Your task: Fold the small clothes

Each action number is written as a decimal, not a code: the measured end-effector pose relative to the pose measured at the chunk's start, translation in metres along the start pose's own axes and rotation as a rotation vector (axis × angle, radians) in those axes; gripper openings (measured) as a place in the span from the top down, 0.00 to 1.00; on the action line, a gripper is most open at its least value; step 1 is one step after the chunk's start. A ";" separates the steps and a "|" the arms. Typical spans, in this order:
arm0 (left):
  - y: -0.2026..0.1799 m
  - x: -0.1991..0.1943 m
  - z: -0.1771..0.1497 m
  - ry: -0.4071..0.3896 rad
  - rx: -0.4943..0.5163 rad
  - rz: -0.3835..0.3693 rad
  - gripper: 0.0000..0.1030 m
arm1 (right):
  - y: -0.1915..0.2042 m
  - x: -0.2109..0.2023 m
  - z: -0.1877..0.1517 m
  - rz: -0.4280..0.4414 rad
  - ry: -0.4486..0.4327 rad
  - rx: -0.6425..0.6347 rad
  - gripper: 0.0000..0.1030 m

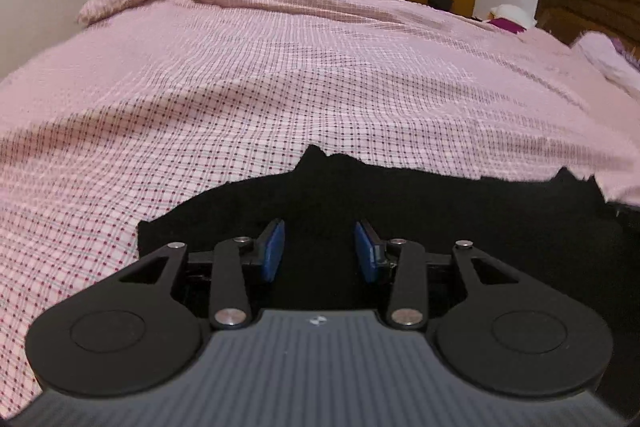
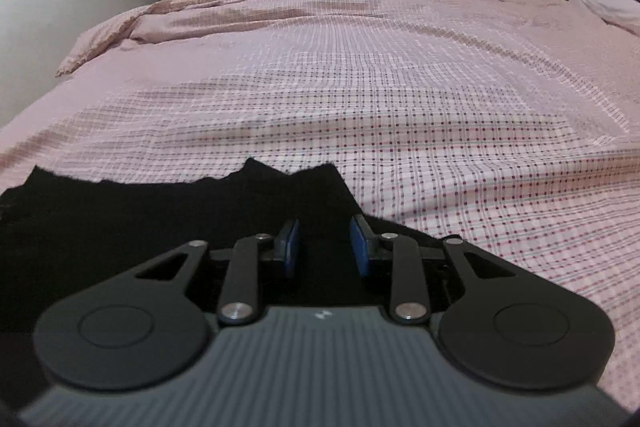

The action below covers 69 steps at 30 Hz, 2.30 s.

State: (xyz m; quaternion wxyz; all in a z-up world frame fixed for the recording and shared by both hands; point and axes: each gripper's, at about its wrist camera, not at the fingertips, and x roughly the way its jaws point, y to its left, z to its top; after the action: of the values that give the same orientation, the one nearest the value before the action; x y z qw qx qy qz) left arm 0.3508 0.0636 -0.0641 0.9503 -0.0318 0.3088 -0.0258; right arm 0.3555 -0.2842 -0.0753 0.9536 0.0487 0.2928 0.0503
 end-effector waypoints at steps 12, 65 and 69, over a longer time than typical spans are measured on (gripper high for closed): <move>0.009 -0.037 0.014 0.055 -0.068 -0.035 0.56 | -0.013 -0.056 0.002 0.020 -0.032 0.097 0.51; 0.024 -0.096 -0.034 0.171 -0.179 0.127 0.22 | -0.058 -0.073 -0.082 0.329 -0.086 0.549 0.67; 0.024 -0.096 -0.034 0.174 -0.177 0.127 0.22 | -0.058 -0.074 -0.082 0.326 -0.085 0.546 0.67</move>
State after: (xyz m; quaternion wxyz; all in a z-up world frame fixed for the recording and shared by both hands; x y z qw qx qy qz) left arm 0.2540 0.0923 -0.0371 0.9130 -0.0937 0.3926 0.0591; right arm 0.2525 -0.3460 -0.1094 0.8962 0.3510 0.2436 0.1199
